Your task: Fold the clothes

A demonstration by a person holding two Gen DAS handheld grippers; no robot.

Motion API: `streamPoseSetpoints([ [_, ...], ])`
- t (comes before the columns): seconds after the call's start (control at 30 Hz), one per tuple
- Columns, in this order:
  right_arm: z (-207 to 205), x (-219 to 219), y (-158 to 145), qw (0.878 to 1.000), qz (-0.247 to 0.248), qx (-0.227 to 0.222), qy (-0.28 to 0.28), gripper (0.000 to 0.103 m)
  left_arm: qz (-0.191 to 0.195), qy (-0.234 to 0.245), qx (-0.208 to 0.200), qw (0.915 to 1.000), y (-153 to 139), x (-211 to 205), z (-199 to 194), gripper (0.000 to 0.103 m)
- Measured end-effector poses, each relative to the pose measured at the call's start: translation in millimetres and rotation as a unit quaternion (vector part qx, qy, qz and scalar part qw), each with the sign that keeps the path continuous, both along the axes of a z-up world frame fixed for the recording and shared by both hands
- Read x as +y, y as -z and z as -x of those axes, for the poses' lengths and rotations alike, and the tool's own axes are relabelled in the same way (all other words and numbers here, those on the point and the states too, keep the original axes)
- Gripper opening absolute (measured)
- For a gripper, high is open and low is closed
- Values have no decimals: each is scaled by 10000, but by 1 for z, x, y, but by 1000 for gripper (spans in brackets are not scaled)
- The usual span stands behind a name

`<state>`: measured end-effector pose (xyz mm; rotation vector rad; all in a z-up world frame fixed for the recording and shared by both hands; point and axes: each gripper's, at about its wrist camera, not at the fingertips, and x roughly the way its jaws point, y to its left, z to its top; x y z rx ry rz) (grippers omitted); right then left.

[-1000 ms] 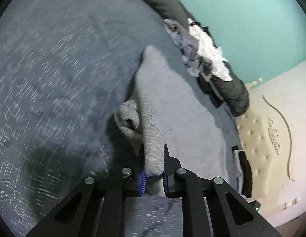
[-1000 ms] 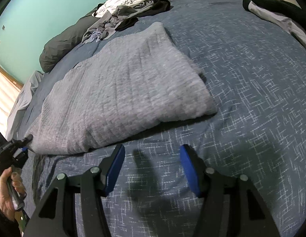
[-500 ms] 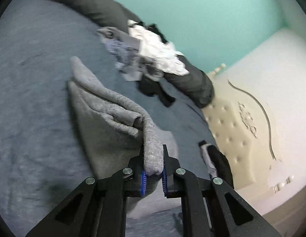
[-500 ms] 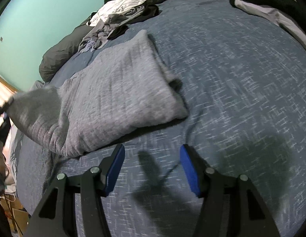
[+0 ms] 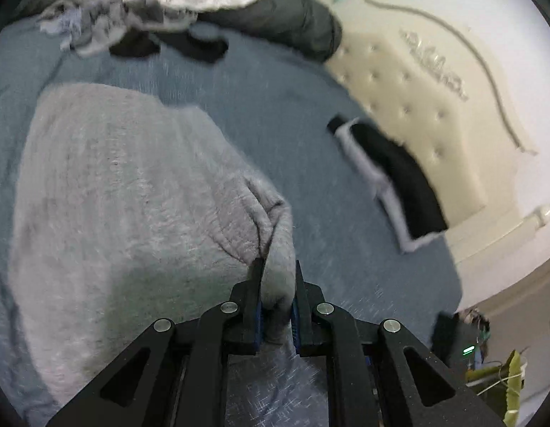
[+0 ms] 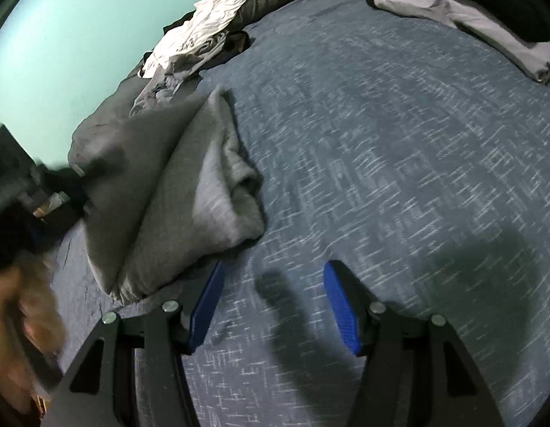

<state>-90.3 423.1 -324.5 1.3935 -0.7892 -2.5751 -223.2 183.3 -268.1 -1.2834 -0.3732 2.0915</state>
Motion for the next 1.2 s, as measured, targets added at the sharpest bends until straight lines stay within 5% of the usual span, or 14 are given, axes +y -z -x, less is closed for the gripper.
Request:
streamPoseSetpoints([
  [0.13, 0, 2, -1, 10000, -11, 8, 64, 60, 62, -15, -118, 9999, 7, -2, -5, 18],
  [0.2, 1, -1, -1, 10000, -51, 11, 58, 62, 85, -55, -66, 9999, -3, -7, -6, 33],
  [0.27, 1, -1, -1, 9999, -81, 26, 54, 63, 20, -99, 56, 9999, -14, -15, -12, 60],
  [0.3, 1, -1, -2, 9999, -93, 32, 61, 63, -2, -141, 146, 9998, -21, -21, -14, 62],
  [0.5, 2, -2, -2, 9998, -172, 38, 71, 63, 163, -550, 379, 9976, -40, -74, -18, 62],
  [0.77, 6, -8, -1, 9997, -237, 20, 34, 63, 839, -887, 127, 9924, 1, -115, -16, 62],
  [1.2, 14, -18, -22, 9992, 174, 326, -123, 64, 732, -803, 122, 9940, 29, -118, -23, 65],
])
